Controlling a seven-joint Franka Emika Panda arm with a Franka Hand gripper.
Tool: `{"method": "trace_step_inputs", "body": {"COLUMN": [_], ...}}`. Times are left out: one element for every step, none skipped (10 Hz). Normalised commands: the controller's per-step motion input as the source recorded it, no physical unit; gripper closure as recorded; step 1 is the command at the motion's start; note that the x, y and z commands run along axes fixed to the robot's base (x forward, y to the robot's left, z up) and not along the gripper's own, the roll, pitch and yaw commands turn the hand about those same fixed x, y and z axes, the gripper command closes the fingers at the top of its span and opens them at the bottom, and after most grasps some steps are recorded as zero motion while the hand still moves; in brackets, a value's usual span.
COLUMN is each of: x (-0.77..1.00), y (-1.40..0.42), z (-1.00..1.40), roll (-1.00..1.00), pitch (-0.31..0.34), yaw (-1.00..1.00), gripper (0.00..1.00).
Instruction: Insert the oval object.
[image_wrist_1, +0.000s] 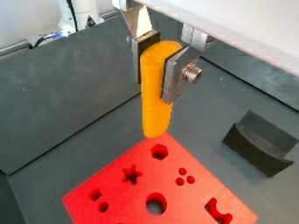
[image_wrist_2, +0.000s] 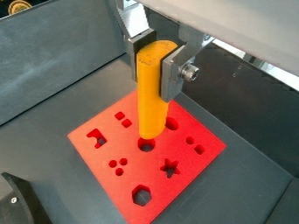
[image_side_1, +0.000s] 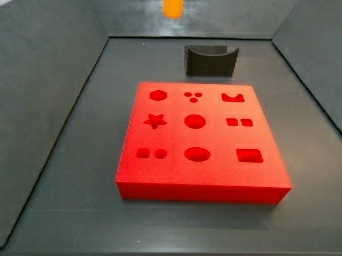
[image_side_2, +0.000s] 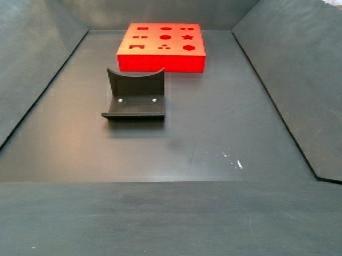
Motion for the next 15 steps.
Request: {"method": "trace_step_inputs", "body": {"x": [0.08, 0.00, 0.07, 0.00, 0.00, 0.00, 0.00, 0.00, 0.00, 0.00, 0.00, 0.21, 0.43, 0.63, 0.78], "y": [-0.16, -0.08, -0.19, -0.18, -0.18, -0.19, -0.25, -0.26, -0.26, -0.25, -0.26, -0.22, -0.21, -0.21, -0.21], "z": [-0.13, -0.25, -0.22, -0.20, -0.21, -0.22, -0.23, -0.26, -0.26, -0.28, -0.20, -0.17, -0.15, -0.21, -0.27], "roll": [-0.09, -0.18, -0.07, -0.07, -0.06, -0.05, -0.02, 0.00, 0.00, 0.00, -0.03, -0.10, -0.15, -0.17, -0.15], "pitch": [-0.019, -0.020, 0.000, 0.000, 0.000, 0.000, -0.001, 0.000, 0.000, 0.000, 0.000, 0.000, 0.000, 0.050, 0.089], "yaw": [-0.05, -0.56, -0.81, -0.89, -0.90, -0.91, -0.89, -0.88, -0.90, -0.91, -0.86, -0.69, -0.53, -0.38, -0.23], "gripper": [1.00, 1.00, 1.00, 1.00, 1.00, 1.00, 1.00, 1.00, 1.00, 1.00, 1.00, 1.00, 1.00, 1.00, 1.00]}}
